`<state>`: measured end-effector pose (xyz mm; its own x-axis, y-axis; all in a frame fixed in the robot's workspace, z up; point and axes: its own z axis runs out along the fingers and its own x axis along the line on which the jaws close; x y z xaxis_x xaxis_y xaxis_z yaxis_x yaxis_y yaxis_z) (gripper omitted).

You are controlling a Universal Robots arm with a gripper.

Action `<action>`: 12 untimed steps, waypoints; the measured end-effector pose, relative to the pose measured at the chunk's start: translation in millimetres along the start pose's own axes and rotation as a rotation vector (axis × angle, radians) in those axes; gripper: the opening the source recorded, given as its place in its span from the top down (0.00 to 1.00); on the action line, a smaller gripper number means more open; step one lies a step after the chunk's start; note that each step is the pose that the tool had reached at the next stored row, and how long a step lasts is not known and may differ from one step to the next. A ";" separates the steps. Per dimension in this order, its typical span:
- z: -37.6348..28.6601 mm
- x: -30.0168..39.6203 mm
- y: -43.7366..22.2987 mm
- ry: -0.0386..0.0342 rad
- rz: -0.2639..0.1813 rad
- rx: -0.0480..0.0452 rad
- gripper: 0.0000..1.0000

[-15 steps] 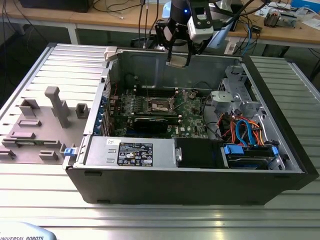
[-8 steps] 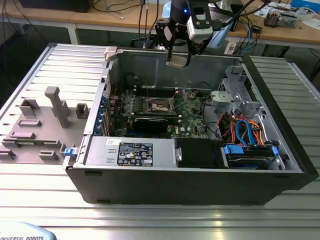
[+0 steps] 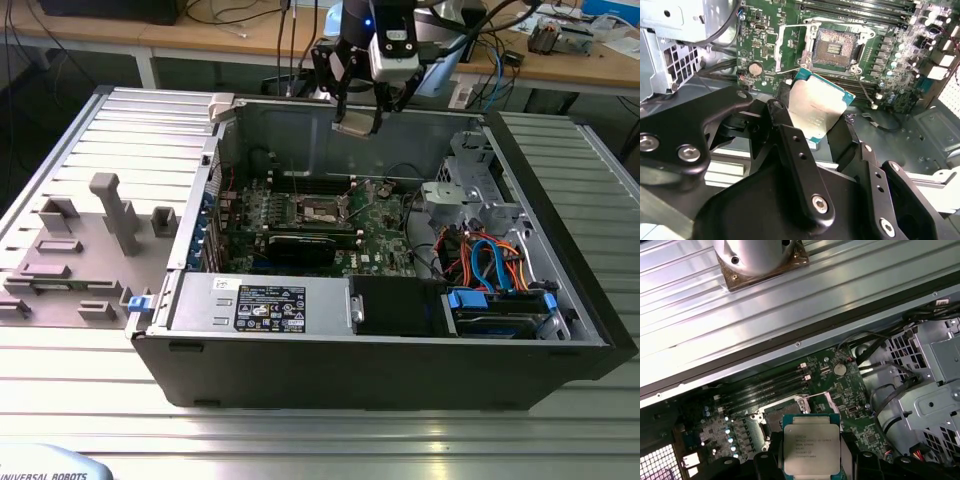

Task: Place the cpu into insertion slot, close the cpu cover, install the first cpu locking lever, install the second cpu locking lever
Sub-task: 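Place the cpu into insertion slot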

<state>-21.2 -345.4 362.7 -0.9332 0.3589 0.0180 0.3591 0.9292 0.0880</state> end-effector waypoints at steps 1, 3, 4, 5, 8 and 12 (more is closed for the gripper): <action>0.3 0.0 0.0 -0.0013 0.005 0.0008 0.46; 1.1 0.0 -0.1 -0.0044 0.015 0.0022 0.46; 1.3 -0.1 -0.1 -0.0050 0.019 0.0025 0.46; 1.3 -0.1 -0.1 -0.0052 0.020 0.0027 0.46; 1.5 0.0 -0.1 -0.0053 0.021 0.0025 0.46; 1.6 -0.1 -0.1 -0.0054 0.022 0.0025 0.46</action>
<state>-21.2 -345.4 361.1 -0.9251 0.3796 0.0146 0.3794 0.9213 0.0852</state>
